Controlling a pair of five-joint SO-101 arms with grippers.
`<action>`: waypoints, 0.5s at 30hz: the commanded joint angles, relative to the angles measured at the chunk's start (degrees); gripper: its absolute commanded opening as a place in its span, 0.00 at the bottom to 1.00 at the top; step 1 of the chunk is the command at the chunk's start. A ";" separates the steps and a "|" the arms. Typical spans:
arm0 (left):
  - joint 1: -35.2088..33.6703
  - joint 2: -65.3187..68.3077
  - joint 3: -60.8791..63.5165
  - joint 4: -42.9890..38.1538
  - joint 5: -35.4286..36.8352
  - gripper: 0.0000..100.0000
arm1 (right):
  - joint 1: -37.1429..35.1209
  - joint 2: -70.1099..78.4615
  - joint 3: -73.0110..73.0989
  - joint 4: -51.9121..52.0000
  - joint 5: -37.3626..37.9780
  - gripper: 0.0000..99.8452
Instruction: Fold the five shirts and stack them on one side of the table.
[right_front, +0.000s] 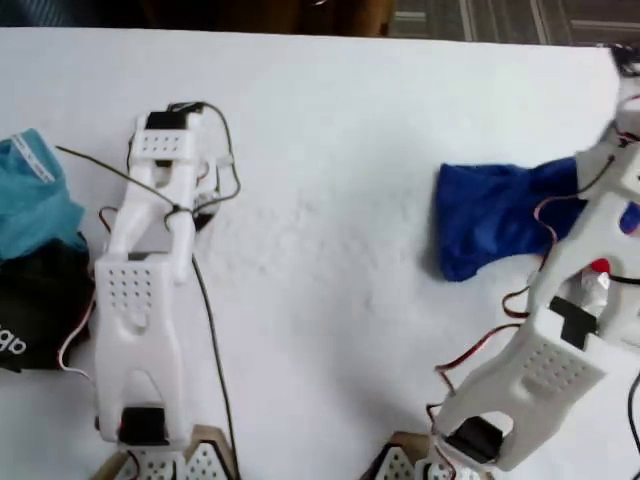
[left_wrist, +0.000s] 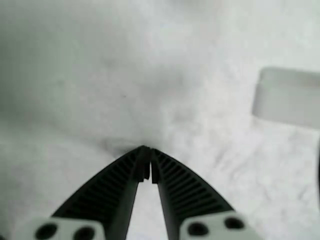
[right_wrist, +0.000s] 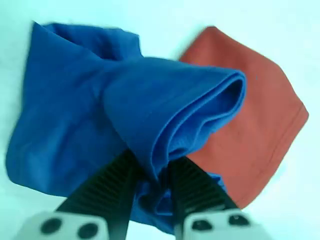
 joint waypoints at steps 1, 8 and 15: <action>-0.35 -0.79 -0.04 -1.85 0.53 0.04 | -4.18 -6.55 0.09 1.10 -2.81 0.02; -0.35 -0.79 -0.04 -1.85 0.53 0.04 | -4.26 -8.48 3.78 1.19 -3.78 0.02; -0.35 -0.79 -0.13 -1.85 0.53 0.04 | 2.15 -5.76 18.46 -2.42 -3.34 0.02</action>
